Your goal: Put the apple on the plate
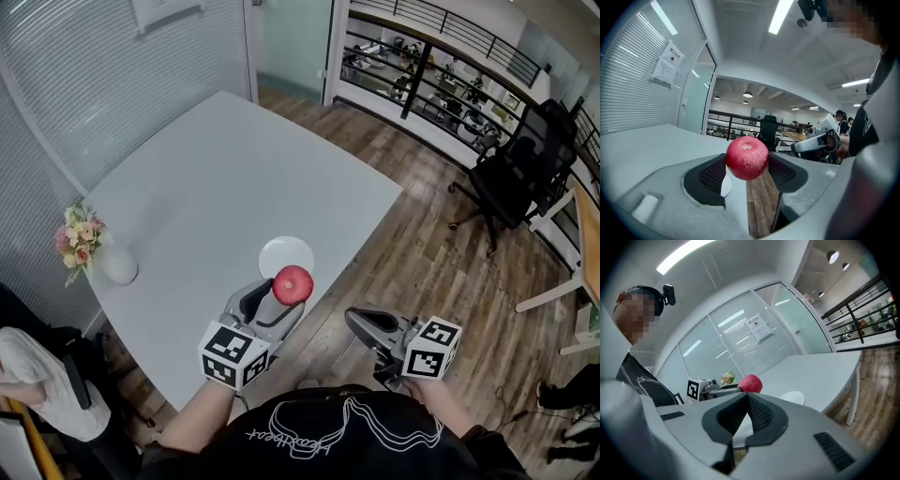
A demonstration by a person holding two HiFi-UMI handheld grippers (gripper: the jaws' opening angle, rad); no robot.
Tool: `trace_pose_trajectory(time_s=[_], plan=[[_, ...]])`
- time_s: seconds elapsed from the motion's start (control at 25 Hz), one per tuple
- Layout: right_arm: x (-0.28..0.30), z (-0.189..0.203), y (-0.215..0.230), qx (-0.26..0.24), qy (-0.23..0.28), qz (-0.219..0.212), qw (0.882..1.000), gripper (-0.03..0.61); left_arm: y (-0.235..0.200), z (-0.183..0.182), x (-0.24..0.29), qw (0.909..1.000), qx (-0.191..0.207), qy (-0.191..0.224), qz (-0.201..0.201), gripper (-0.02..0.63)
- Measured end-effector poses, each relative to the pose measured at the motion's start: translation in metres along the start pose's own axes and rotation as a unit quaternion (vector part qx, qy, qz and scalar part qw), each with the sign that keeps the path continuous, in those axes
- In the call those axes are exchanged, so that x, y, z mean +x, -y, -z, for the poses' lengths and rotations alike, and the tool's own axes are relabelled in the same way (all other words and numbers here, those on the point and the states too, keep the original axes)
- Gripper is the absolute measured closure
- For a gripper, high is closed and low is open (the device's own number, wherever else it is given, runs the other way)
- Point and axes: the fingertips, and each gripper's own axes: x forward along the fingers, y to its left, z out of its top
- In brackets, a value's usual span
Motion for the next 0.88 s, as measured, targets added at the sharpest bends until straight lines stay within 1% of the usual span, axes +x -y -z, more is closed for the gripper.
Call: trace_pose_trajectory(time_s=[0.36,0.52,0.64,0.76,0.88], plan=[[-0.002,0.003,0.025,0.019,-0.005,0.023,1.000,0.569,-0.043,0.013,0.029,0.9991,-0.023,-0.004,-0.036,0.324],[-0.003,0.004,0.036,0.024,-0.008,0.032,0.999,0.569,-0.062,0.026,0.045,0.9979,-0.005,-0.016,-0.062,0.324],[-0.005,0.003,0.044,0.027,-0.008,0.038,0.999,0.569,-0.071,0.038,0.058,0.9970,0.007,-0.029,-0.071,0.324],[-0.007,0.003,0.052,0.032,-0.008,0.046,0.998,0.569,-0.081,0.051,0.069,0.9960,0.012,-0.040,-0.079,0.324],[-0.010,0.004,0.058,0.037,-0.011,0.051,0.998,0.569,-0.089,0.066,0.080,0.9948,0.008,-0.055,-0.086,0.324]])
